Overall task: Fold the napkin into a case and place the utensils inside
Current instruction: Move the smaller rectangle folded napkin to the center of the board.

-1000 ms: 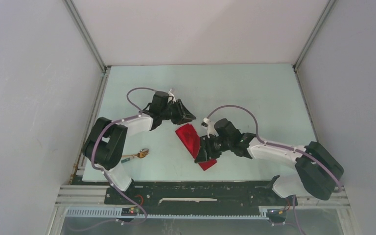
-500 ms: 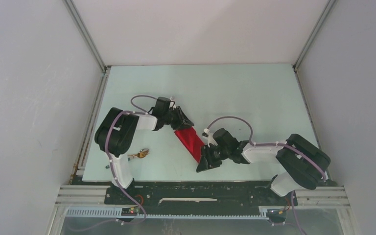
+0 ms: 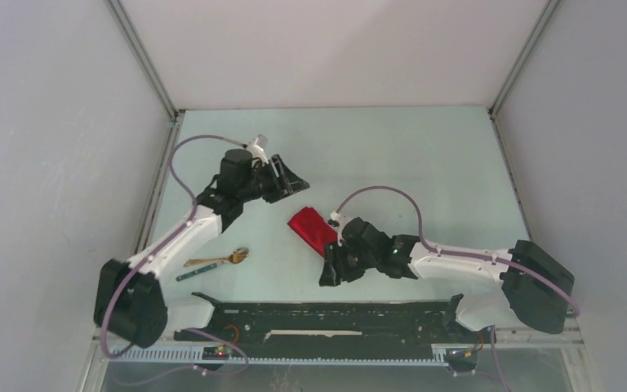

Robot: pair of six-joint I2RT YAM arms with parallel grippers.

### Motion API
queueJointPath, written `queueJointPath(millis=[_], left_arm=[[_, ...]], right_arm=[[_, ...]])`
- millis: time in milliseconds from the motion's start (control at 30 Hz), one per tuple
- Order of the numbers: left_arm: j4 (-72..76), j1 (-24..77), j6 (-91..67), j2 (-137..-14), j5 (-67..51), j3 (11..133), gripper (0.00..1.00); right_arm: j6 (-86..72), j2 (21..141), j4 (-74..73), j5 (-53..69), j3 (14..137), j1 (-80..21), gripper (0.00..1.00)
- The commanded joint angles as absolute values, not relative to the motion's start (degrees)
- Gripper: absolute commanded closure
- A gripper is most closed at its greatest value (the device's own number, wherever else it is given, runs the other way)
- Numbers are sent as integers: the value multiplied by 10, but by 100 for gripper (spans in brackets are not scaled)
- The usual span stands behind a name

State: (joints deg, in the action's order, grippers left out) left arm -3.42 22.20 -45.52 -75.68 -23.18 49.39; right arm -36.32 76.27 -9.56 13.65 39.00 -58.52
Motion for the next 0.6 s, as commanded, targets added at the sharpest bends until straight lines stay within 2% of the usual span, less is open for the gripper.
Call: queueJointPath(millis=[0, 67, 300, 567], left_arm=[[-151, 219, -404, -661, -191, 477, 42], [-188, 219, -392, -608, -184, 475, 37], [-263, 221, -389, -454, -208, 451, 34], [-333, 221, -379, -349, -222, 446, 33]], right_arm=[[-444, 799, -49, 82, 405, -611, 39], [-463, 828, -31, 65, 408, -615, 38], [-472, 889, -56, 20, 412, -586, 33], [-420, 908, -59, 22, 410, -437, 30]])
